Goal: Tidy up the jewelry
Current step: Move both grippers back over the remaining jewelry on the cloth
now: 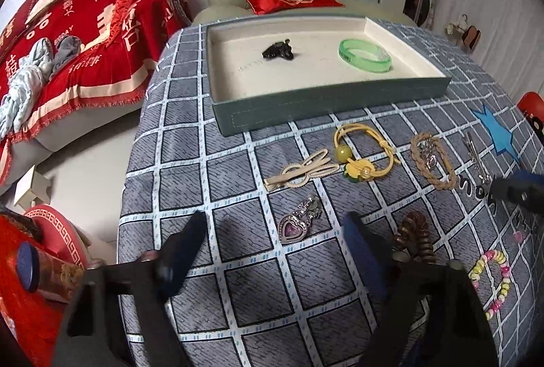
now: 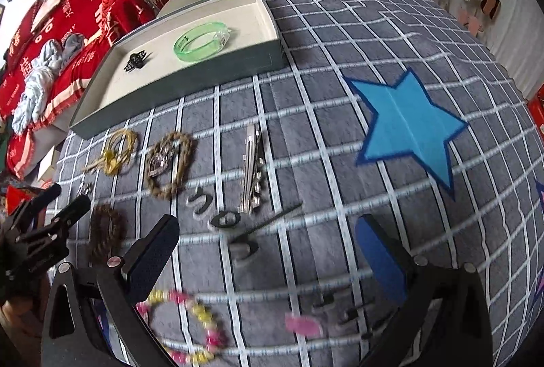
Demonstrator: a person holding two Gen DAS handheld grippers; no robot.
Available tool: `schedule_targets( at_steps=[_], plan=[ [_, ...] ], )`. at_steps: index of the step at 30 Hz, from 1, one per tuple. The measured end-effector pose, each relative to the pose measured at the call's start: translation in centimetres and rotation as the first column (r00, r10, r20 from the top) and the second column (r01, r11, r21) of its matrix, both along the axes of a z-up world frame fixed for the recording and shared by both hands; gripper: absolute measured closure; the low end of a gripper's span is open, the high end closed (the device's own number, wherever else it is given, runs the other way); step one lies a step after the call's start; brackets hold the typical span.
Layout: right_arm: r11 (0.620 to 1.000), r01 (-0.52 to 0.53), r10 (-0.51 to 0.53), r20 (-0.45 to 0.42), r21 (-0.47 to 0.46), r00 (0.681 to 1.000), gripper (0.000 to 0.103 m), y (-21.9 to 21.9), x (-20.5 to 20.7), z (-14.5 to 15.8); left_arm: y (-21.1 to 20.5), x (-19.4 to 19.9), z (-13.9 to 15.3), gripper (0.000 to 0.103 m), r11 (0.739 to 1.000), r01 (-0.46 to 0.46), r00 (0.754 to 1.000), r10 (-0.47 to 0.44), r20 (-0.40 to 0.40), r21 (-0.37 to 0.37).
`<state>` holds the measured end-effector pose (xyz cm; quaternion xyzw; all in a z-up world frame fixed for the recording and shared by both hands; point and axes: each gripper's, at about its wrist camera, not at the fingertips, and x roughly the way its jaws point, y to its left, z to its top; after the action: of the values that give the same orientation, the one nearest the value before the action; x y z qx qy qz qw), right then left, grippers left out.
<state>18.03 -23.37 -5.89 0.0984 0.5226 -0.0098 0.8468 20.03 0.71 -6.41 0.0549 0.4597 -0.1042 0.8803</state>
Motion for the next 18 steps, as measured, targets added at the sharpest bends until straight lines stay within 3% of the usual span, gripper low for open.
schedule_targets(
  at_steps=[2,8,12,13,15,17,18],
  plan=[
    [1.0,-0.001,0.001,0.002,-0.008,1.0,0.008,0.3,0.8,-0.1,-0.1,0.1,-0.2,0.01,1.0,-0.003,1.0,0.003,-0.005,-0.001],
    [0.997,-0.022,0.022,-0.004,-0.08,1.0,0.017,1.5,2.9,-0.8,-0.3,0.0,-0.2,0.015,1.0,0.01,1.0,-0.01,-0.003,-0.011],
    [0.987,-0.046,0.047,-0.001,-0.154,0.999,0.033,2.4,3.2,-0.7,-0.5,-0.1,-0.2,0.033,0.998,0.029,1.0,-0.03,-0.011,-0.048],
    [0.986,-0.052,0.053,0.003,-0.16,0.999,0.041,2.6,3.2,-0.6,-0.5,-0.2,-0.1,0.04,0.997,0.038,0.999,-0.039,-0.011,-0.064],
    [0.985,-0.054,0.056,0.01,-0.163,0.998,0.057,2.6,2.9,-0.4,-0.6,-0.2,0.0,0.065,0.997,0.043,0.999,-0.044,-0.008,-0.067],
    [0.985,-0.058,0.061,0.013,-0.165,0.998,0.083,2.6,2.8,-0.2,-0.6,-0.2,0.1,0.069,0.996,0.052,0.998,-0.053,-0.013,-0.076],
    [0.985,-0.061,0.064,0.014,-0.161,0.998,0.085,2.6,2.7,-0.1,-0.5,-0.2,0.2,0.069,0.995,0.053,0.998,-0.055,-0.018,-0.088]
  ],
)
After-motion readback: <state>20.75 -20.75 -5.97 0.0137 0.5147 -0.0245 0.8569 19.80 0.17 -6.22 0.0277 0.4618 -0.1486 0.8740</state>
